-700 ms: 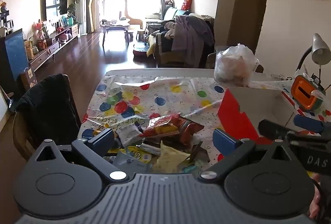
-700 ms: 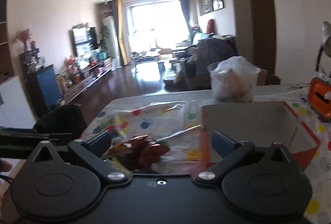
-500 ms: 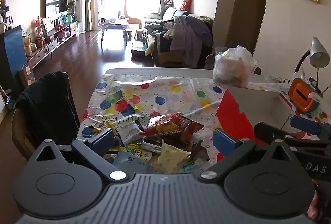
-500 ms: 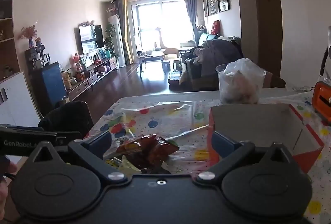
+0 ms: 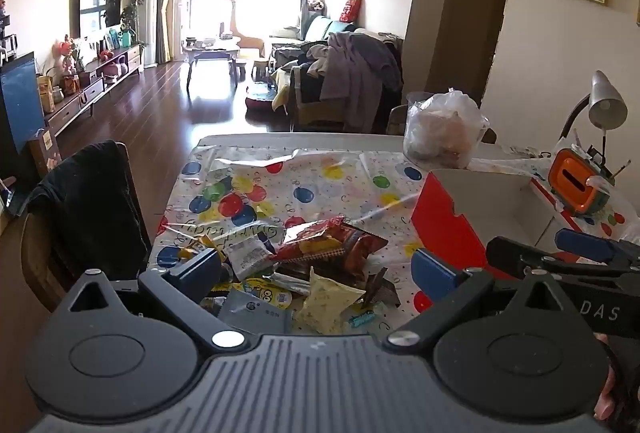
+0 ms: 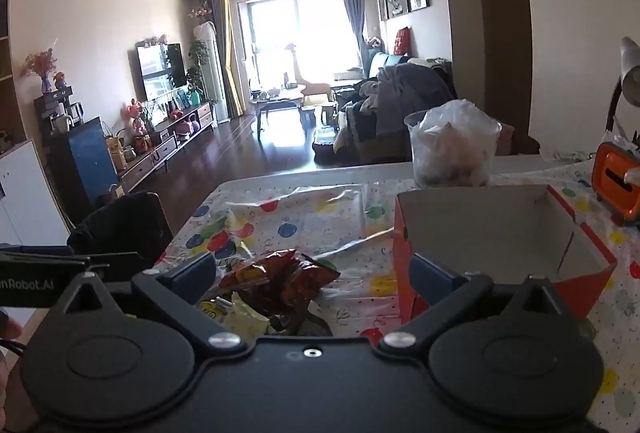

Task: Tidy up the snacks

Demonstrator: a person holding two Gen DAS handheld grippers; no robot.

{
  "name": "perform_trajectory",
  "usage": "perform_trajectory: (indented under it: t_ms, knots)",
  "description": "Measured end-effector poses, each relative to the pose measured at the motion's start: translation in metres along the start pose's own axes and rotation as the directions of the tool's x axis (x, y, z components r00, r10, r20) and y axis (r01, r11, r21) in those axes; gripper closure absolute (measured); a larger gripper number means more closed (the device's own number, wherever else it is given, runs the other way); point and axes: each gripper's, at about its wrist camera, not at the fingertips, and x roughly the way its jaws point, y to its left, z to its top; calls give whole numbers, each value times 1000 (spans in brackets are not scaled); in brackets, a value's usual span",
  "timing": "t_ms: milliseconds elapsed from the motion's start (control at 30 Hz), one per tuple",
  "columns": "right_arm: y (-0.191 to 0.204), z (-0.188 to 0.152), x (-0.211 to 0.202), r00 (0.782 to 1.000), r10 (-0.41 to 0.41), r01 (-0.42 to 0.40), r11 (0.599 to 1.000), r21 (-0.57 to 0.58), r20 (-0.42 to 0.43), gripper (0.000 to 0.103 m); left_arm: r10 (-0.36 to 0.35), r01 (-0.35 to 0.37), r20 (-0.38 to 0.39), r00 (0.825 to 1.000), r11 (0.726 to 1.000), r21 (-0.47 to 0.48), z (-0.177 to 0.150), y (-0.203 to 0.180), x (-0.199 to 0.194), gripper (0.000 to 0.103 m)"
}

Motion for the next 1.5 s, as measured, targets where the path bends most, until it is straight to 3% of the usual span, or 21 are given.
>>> perform_trajectory:
  t_ms: [800,1500]
  knots:
    - [-6,3,5,998,-22,23,1000,13,-63,0,-12,12,-35,999,1000,8,-5,-6,5,1]
    - [-6,6,3,998,-40,40,999,-1,-42,0,-18,18,-40,999,1000,17,0,-9,10,1]
